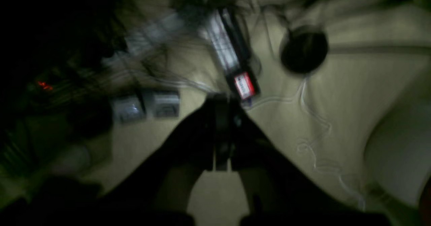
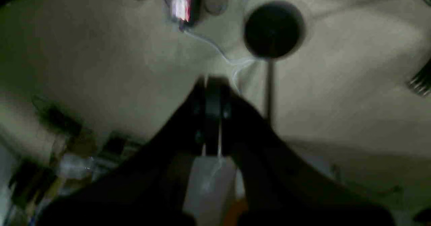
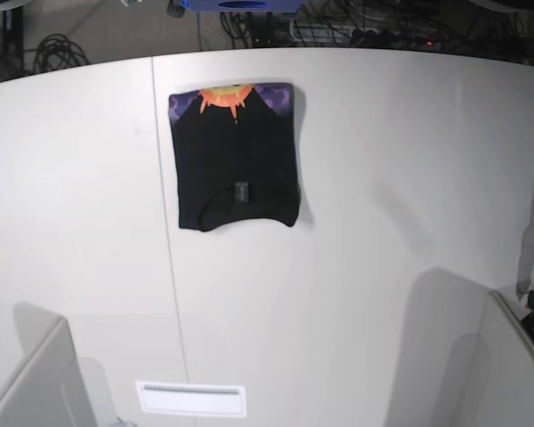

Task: Fold the T-shirt properly

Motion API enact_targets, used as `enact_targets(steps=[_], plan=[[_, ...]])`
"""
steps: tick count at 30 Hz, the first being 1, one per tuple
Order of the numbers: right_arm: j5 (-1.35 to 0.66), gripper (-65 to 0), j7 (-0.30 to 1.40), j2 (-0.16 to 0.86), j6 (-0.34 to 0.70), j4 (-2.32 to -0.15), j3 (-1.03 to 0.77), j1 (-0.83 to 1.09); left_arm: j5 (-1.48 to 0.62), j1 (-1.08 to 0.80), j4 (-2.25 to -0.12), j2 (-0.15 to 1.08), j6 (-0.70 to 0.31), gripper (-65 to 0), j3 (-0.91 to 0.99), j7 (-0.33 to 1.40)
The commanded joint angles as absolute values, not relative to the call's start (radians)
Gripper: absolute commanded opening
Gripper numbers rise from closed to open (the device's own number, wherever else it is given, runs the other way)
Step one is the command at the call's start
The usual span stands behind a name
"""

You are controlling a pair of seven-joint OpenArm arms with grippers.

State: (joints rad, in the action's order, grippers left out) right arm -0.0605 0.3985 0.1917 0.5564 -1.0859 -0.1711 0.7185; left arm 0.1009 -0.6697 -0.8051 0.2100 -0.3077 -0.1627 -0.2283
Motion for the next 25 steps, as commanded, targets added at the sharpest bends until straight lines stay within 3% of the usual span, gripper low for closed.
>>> enact_targets(steps=[1,5,8,10,12,18,25], plan=[[-0.071,-65.0,0.351,0.208,0.561,-1.015,-0.154,0.691,0.091,-0.607,-0.68,0.213,-0.3,-65.0,-0.191,-0.282],[-0.07,-65.0,0.171,0.16,0.559,-0.552,-0.111,0.501,0.093,-0.24,0.0,0.15,-0.295,-65.0,-0.292,-0.426],[-0.068,-65.0,-0.082,0.11,0.559,-0.231,-0.11,0.394,0.096,-0.173,0.0,0.134,-0.295,-65.0,-0.305,-0.547],[-0.067,-65.0,-0.288,0.071,0.545,-0.12,-0.11,0.383,0.094,-0.206,-0.007,0.15,-0.295,-65.0,-0.3,-0.522],[-0.064,-65.0,-0.386,0.039,0.487,-0.102,-0.108,0.378,0.093,-0.22,-0.091,0.157,-0.294,-65.0,-0.298,-0.441],[-0.001,-65.0,-0.387,0.018,0.315,-0.105,-0.11,0.343,0.099,-0.214,-0.145,0.159,-0.294,-65.0,-0.308,-0.364],[0.077,-65.0,-0.386,0.021,0.294,-0.105,-0.11,0.294,0.091,-0.2,-0.145,0.156,-0.294,-65.0,-0.297,-0.364]])
